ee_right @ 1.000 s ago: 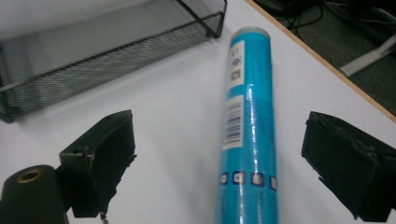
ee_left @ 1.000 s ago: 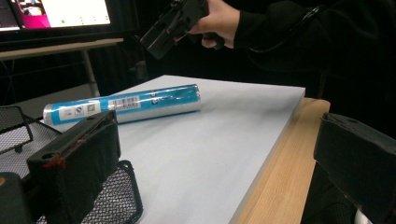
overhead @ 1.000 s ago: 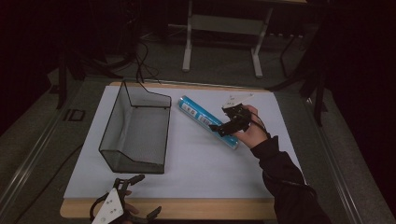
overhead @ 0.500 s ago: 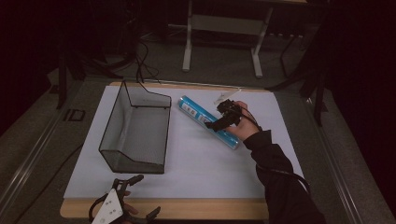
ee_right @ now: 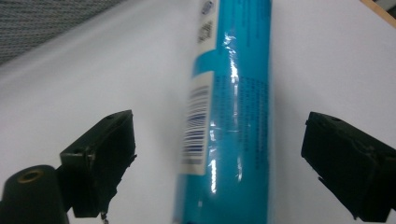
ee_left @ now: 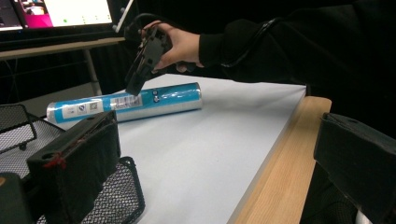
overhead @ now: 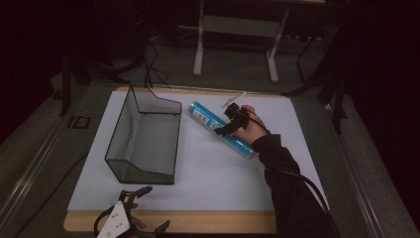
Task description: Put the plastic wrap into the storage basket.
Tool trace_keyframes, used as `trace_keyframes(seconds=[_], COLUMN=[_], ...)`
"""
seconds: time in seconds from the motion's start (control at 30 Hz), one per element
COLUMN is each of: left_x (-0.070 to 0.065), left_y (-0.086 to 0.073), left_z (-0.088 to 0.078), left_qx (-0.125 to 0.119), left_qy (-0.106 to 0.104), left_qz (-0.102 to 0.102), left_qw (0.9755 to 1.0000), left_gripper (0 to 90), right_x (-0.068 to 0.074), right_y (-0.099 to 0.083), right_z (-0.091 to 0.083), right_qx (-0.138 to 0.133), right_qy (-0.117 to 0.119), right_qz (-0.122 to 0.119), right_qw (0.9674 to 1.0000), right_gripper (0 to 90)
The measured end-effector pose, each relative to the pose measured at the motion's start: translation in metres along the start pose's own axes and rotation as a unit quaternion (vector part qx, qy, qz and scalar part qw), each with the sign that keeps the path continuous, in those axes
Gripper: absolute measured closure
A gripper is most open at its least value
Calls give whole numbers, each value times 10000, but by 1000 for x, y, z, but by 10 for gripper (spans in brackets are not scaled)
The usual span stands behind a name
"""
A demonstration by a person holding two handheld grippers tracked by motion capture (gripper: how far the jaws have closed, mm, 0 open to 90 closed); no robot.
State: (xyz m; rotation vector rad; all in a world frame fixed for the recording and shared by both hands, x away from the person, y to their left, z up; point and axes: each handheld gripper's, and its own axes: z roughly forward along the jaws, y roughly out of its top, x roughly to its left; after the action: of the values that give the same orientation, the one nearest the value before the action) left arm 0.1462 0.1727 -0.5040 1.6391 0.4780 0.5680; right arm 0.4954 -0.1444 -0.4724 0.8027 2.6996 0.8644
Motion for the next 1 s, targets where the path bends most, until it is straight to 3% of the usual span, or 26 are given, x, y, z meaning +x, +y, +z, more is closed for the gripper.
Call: trace_keyframes(seconds=[0.43,0.73,0.87,0.9,1.0], left_x=[0,-1,-1,-1,-1], left_y=[0,0,0,0,0], left_z=[-1,-1,-1,-1,-1], left_qx=[8,14,19,19,28], left_qy=[14,3,3,6,-2], left_qz=[-8,2,2,4,4], left_qw=[10000,10000,10000,10000,10000], left_gripper=[11,11,11,11,11], right_x=[-12,-10,-9,-8,-9], right_y=[8,13,13,11,12], right_z=[32,46,53,59,58], right_qx=[723,1117,1376,1630,1641], right_qy=[149,27,62,6,33], right_qz=[132,138,100,105,165], right_qw=[9972,9936,9904,9866,9863], right_gripper=[140,208,239,282,302])
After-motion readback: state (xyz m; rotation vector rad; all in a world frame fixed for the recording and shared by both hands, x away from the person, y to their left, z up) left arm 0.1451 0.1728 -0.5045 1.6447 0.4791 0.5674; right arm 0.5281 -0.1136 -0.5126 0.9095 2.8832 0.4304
